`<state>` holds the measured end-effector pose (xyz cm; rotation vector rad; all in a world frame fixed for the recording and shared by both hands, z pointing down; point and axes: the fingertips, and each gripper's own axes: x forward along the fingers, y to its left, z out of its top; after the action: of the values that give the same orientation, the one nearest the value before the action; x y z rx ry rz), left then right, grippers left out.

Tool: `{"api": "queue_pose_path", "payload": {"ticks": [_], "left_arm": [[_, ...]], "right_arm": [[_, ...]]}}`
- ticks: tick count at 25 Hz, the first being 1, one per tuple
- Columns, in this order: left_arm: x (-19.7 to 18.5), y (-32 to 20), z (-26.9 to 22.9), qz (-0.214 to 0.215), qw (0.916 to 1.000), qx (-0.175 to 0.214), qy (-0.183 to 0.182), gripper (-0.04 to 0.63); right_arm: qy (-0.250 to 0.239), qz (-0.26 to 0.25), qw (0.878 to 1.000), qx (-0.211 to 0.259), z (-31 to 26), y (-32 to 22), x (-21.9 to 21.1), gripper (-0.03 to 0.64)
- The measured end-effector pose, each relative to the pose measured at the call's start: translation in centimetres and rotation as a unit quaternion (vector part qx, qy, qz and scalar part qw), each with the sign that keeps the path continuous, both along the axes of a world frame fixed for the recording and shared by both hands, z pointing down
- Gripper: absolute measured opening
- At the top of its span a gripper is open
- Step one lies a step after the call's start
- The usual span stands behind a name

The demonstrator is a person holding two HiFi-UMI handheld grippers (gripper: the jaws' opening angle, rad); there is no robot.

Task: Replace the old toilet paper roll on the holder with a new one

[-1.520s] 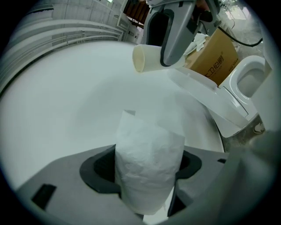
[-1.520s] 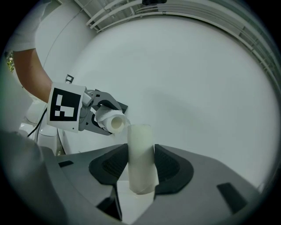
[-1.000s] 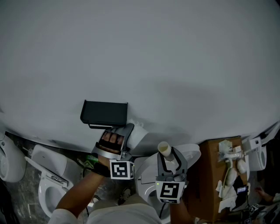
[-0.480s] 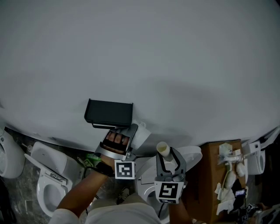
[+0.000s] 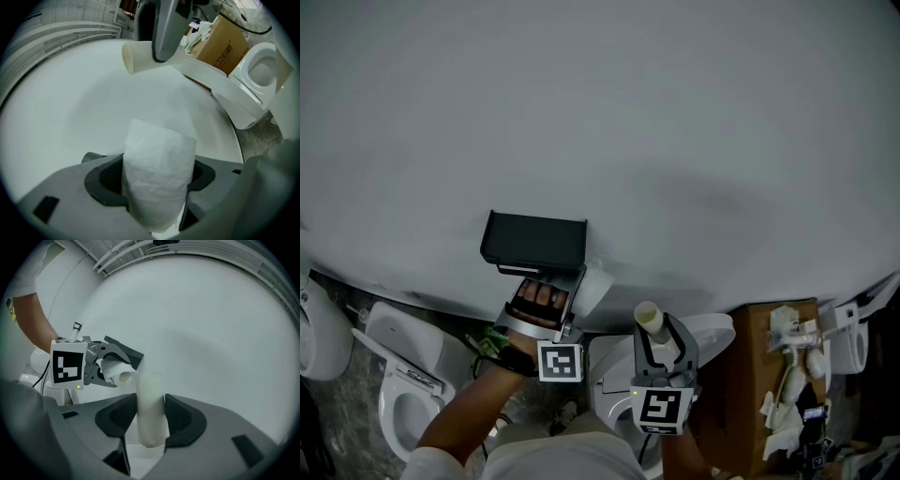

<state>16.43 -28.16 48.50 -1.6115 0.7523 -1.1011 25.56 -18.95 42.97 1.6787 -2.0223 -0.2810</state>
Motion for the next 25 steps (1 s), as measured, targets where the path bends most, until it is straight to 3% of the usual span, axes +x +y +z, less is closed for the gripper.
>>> {"api": "queue_pose_path", "payload": {"ticks": [7,11,25], "left_arm": [[-2.4,-0.7,-0.7,-0.028,0.9992,-0.007,0.028,0.331],[-4.7,-1.1,-0.7,-0.046,0.9985,-0.008,0.028,0.331],[-6.9,-1.2,-0.6,-0.068,0.9970,-0.004,0.037,0.331]], "right_arm": [[-0.001,-0.003,1.000,0.000,-0.2,-0.8,-0.4,0.187],[-0.004,-0.010,1.000,0.000,-0.1,-0.9,-1.0,0.187],[-0.003,-0.034,0.999,0.001,-0.1,-1.3,-3.0,0.187]]}}
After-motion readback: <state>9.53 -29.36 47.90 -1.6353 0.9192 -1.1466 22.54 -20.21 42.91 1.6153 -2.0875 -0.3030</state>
